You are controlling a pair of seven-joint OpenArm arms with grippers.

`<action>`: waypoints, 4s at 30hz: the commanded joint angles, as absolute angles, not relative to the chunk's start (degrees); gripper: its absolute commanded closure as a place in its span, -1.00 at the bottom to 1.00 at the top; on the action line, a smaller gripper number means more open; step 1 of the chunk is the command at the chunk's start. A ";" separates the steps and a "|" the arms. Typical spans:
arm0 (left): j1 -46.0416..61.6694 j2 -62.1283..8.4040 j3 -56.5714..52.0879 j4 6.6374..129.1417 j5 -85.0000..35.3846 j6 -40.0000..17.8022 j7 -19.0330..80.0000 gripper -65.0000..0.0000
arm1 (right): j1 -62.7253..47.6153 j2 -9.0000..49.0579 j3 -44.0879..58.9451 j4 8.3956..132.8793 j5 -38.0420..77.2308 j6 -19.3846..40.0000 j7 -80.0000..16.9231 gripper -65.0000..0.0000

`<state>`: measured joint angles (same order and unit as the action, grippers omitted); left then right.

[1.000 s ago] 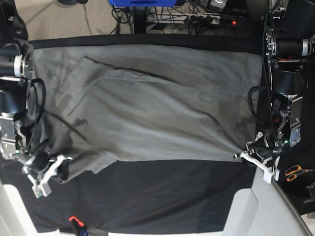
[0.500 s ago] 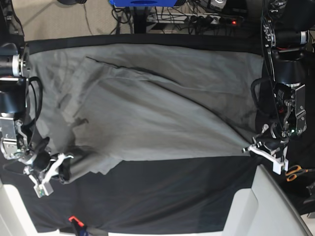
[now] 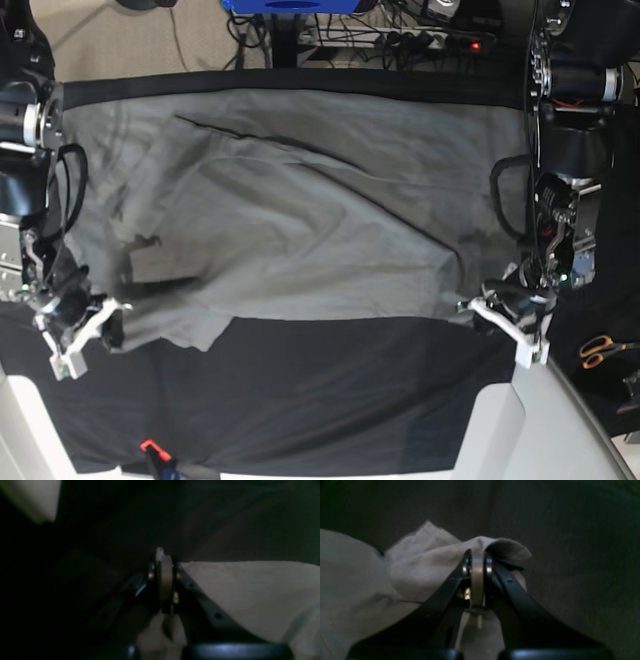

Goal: Fold the T-shirt properly
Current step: 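Lift both shirt ends and fold them over the shirt away from the arms, then carry the held ends to the opposite shirt edge and lay them down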

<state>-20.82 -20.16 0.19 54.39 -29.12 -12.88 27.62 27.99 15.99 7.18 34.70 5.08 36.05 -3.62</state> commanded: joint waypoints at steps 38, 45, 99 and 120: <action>-19.47 -20.26 -1.01 60.09 -29.76 -12.70 25.89 1.00 | 28.18 18.68 7.16 39.43 5.85 33.80 -3.82 1.00; -15.96 -20.35 -1.01 64.84 -29.76 -11.91 25.80 1.00 | 27.38 18.68 7.16 39.52 5.85 33.80 -10.07 1.00; 9.10 -24.22 -5.67 82.95 -29.67 -9.45 26.33 1.00 | 7.69 17.10 13.41 66.42 6.20 33.89 -33.71 1.00; 14.11 -25.63 -5.67 85.32 -29.58 -9.45 26.15 1.00 | -1.63 14.73 15.69 77.93 6.11 33.89 -40.13 1.00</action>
<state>14.17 -24.49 -5.26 84.73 -29.36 -9.41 27.35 -2.17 13.93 15.38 76.84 5.93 33.91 -40.71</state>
